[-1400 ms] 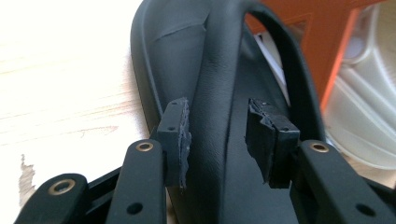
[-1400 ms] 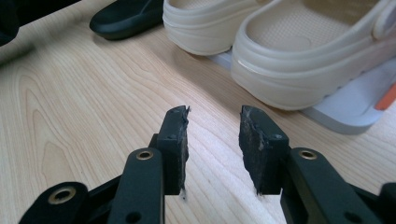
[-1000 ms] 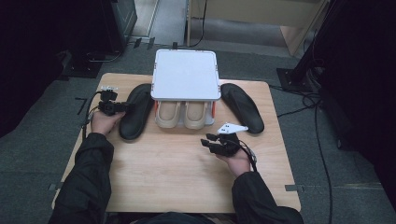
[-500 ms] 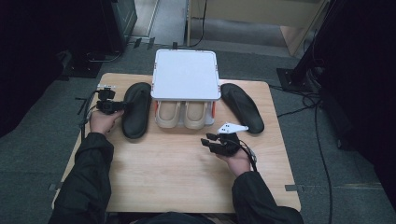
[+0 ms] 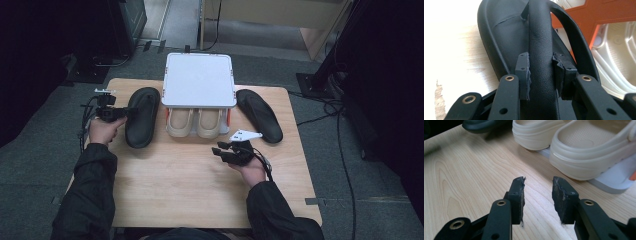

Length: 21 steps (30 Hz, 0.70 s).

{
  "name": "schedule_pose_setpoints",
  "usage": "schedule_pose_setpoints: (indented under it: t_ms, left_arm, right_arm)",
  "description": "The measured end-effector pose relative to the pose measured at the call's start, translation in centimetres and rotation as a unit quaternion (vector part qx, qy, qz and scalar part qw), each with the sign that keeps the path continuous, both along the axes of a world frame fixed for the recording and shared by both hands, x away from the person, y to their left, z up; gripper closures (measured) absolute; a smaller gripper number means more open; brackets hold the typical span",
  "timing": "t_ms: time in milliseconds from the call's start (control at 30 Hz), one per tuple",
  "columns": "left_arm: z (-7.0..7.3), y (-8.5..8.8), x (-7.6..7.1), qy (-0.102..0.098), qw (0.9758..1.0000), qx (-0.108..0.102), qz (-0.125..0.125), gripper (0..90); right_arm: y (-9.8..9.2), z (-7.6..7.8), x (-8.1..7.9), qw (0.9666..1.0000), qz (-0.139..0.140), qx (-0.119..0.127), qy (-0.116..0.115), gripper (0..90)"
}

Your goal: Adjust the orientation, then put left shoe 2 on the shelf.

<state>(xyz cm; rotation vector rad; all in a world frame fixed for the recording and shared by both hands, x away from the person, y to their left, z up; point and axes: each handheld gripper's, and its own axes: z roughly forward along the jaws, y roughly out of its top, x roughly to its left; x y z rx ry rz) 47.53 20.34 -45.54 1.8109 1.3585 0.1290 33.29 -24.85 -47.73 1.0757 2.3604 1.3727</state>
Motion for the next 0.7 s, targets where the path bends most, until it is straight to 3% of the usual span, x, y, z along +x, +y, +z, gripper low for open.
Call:
schedule_pose_setpoints:
  t_ms: [333, 700]
  left_arm:
    - [2.1, 0.0, -1.1, -0.009, 0.9999, -0.006, 0.004, 68.4]
    - [5.4, -0.1, -0.3, -0.008, 0.9997, -0.021, 0.012, 68.4]
  right_arm:
    - [0.8, 0.0, 0.4, 0.9999, 0.013, 0.004, 0.005, 61.9]
    - [1.9, -0.3, 0.3, 0.9995, 0.029, -0.004, 0.009, 61.8]
